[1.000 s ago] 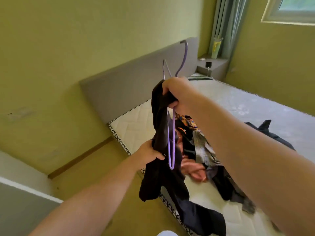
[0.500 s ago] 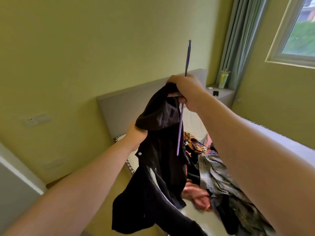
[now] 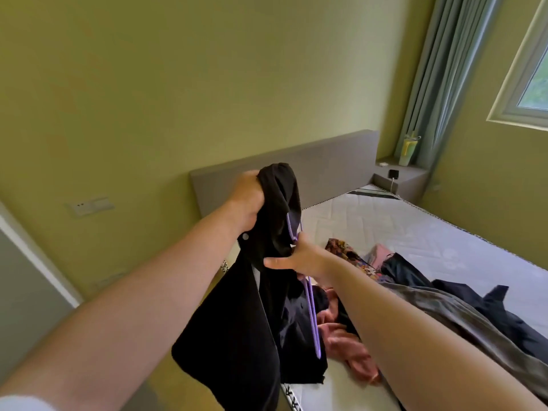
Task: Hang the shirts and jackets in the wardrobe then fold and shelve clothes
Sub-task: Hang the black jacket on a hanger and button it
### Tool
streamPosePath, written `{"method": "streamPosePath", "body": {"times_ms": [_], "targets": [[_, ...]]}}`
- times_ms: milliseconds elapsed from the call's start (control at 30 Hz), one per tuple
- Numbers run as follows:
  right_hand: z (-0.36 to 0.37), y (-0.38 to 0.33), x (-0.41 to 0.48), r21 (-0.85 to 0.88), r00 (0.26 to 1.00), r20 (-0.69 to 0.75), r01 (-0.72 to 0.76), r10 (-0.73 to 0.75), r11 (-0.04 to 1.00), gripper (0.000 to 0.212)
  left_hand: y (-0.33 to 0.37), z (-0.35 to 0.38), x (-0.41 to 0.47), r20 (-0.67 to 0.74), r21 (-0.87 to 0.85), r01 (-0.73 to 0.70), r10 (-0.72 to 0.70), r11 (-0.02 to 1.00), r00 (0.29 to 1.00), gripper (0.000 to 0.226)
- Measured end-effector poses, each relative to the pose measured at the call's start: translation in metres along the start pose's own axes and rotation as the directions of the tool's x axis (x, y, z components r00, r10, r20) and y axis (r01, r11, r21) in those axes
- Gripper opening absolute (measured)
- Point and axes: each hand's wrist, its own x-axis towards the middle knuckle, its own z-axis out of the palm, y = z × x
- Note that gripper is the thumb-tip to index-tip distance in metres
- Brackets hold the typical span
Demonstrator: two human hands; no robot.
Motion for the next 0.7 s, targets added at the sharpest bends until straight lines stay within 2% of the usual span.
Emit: {"method": "streamPosePath", "body": {"times_ms": [67,133,200,300,367,433,500,533,567,600,633,700], "targets": [[0.014,-0.002,0.007,0.172,0.998,-0.023,0.069,-0.066,0.983,0.094,0.007,0.000,-0.002,0.046,-0.063,0.055,-0.052,0.996,0.998,0.017],[0.022,-0.010,0.013,0.297,0.990,-0.049,0.139,-0.130,0.945,0.069,0.014,-0.009,-0.003,0.046,-0.157,0.109,-0.103,0.982,0.994,0.019],[0.024,-0.018,0.017,0.238,0.976,-0.122,0.206,-0.181,0.949,0.045,0.015,-0.029,-0.001,0.044,-0.242,0.118,-0.111,0.963,0.993,0.020],[0.021,-0.034,0.022,0.132,0.955,-0.213,0.238,-0.207,0.962,0.031,0.009,-0.063,0.000,0.112,-0.280,0.054,-0.023,0.958,0.993,0.024],[0.016,-0.047,0.024,0.140,0.947,-0.255,0.236,-0.195,0.962,0.021,-0.001,-0.079,0.000,0.084,-0.153,-0.034,0.048,0.988,0.995,0.020],[0.010,-0.059,0.025,0.194,0.943,-0.295,0.216,-0.153,0.957,0.020,-0.013,-0.086,-0.003,-0.037,0.108,-0.036,0.040,0.994,0.998,0.031],[0.006,-0.071,0.025,0.239,0.932,-0.347,0.200,-0.109,0.950,0.022,-0.032,-0.086,-0.008,-0.249,0.329,0.070,0.015,0.942,0.968,0.061],[0.004,-0.077,0.025,0.256,0.925,-0.370,0.190,-0.086,0.948,0.025,-0.041,-0.083,-0.014,-0.363,0.378,0.102,0.046,0.920,0.931,0.067],[0.003,-0.081,0.023,0.269,0.922,-0.383,0.175,-0.062,0.947,0.028,-0.050,-0.080,-0.020,-0.421,0.400,0.078,0.108,0.913,0.901,0.063],[0.003,-0.086,0.022,0.274,0.922,-0.385,0.157,-0.042,0.949,0.030,-0.060,-0.075,-0.023,-0.406,0.414,0.017,0.167,0.910,0.899,0.056],[0.002,-0.090,0.020,0.275,0.925,-0.380,0.141,-0.027,0.951,0.032,-0.068,-0.071,-0.026,-0.324,0.412,-0.048,0.195,0.910,0.926,0.052],[0.003,-0.094,0.017,0.282,0.935,-0.355,0.118,-0.010,0.952,0.036,-0.079,-0.062,-0.031,-0.100,0.331,-0.120,0.161,0.936,0.982,0.050]]}}
